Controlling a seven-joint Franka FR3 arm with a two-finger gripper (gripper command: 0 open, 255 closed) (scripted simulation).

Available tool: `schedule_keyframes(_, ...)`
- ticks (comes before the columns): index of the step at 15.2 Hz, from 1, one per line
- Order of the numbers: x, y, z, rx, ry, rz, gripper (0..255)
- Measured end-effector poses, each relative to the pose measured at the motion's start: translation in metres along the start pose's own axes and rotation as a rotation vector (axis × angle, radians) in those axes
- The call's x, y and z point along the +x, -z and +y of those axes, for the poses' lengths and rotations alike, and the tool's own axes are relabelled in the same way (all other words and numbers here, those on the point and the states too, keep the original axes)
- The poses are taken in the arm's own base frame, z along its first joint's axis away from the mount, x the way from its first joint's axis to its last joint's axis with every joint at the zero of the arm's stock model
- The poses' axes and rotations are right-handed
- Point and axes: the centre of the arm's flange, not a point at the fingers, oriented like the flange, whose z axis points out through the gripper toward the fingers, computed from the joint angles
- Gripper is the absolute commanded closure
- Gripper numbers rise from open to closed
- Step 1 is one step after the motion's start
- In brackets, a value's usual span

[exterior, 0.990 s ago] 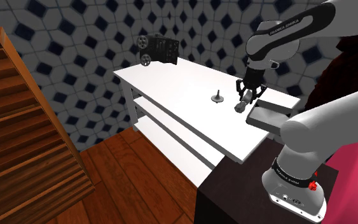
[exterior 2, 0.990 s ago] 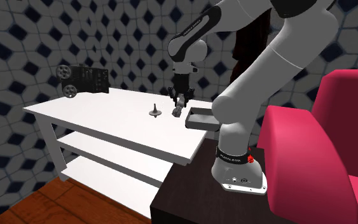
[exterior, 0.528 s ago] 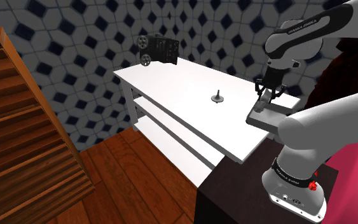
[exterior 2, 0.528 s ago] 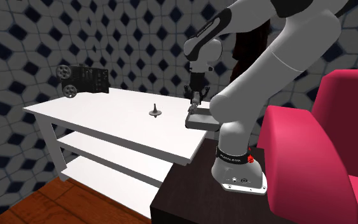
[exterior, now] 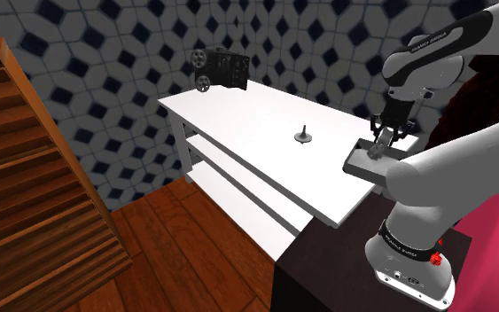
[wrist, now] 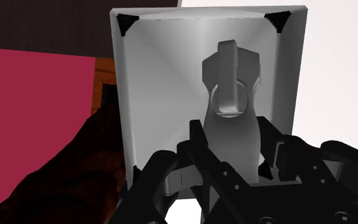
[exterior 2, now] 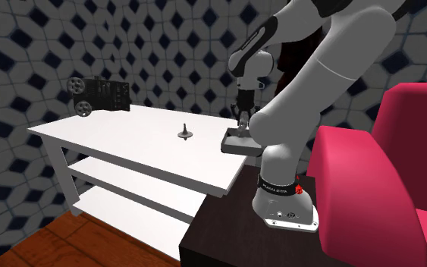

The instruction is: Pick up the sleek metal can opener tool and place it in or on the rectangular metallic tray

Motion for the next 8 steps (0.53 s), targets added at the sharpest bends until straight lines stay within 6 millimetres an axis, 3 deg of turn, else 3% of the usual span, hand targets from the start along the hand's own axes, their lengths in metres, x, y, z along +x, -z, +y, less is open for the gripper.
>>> schedule_keyframes(8, 0.005, -0.042, 0.002, 0.000, 0.000, 0.000, 255)
